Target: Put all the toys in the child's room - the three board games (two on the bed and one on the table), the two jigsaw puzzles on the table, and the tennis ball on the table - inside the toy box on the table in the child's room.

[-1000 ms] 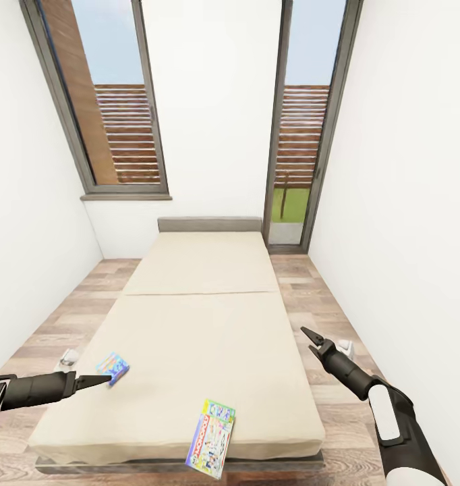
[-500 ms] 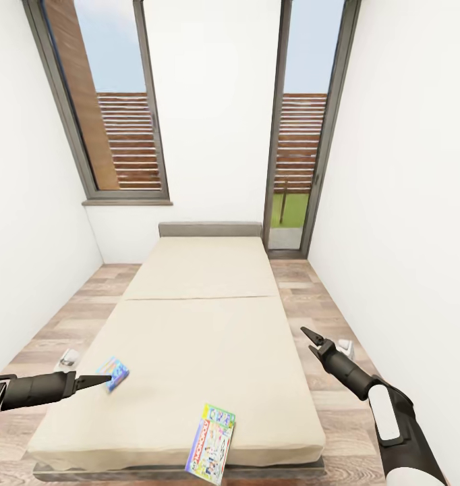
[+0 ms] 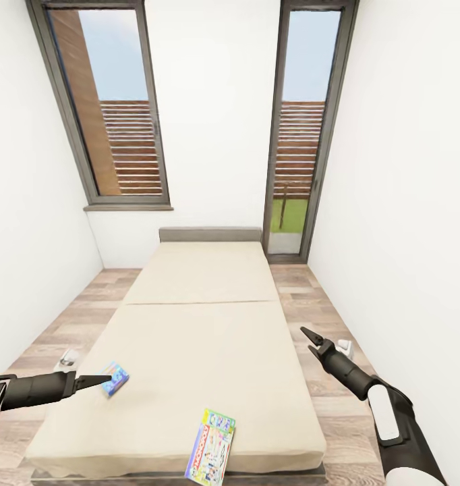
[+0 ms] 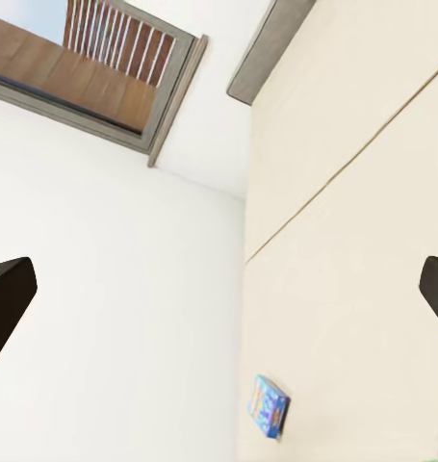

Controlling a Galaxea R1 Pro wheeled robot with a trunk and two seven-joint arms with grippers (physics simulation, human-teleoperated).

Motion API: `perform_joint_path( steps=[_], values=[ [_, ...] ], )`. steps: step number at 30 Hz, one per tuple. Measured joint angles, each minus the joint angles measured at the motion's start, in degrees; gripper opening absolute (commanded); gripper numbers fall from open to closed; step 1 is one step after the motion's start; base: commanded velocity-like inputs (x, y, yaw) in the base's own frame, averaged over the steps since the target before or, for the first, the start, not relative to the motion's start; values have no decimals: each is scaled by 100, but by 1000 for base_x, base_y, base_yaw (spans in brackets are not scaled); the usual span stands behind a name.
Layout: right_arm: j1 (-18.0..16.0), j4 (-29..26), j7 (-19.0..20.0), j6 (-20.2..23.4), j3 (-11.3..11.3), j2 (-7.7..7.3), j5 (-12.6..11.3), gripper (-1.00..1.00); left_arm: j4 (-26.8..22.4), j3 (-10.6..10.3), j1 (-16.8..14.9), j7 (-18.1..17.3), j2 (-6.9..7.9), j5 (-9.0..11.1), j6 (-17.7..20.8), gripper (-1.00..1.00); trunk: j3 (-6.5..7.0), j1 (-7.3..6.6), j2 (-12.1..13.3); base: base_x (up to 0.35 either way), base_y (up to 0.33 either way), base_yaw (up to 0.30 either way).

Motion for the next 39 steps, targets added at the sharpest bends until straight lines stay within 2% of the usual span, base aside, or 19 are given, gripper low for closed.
perform_joint_path(
  steps=[9, 23, 31, 39],
  values=[
    [0, 0, -43, 0, -1, 109, 17, 100, 0, -1, 0, 4, 0, -3, 0, 100, 86, 0, 0, 0, 0, 0],
    [0, 0, -218, -10, 2, 130, 8, 100, 0, -1, 0, 5, 0, -3, 1, 100, 217, 0, 0, 0, 0, 0],
    [0, 0, -434, -12, 0, 130, 7, 100, 0, -1, 0, 5, 0, -3, 1, 100, 234, 0, 1, 0, 0, 0],
    [0, -27, -455, -4, -9, 130, 3, 100, 0, -1, 0, 6, 0, -3, 1, 100, 235, 0, 1, 0, 0, 0]
  ],
)
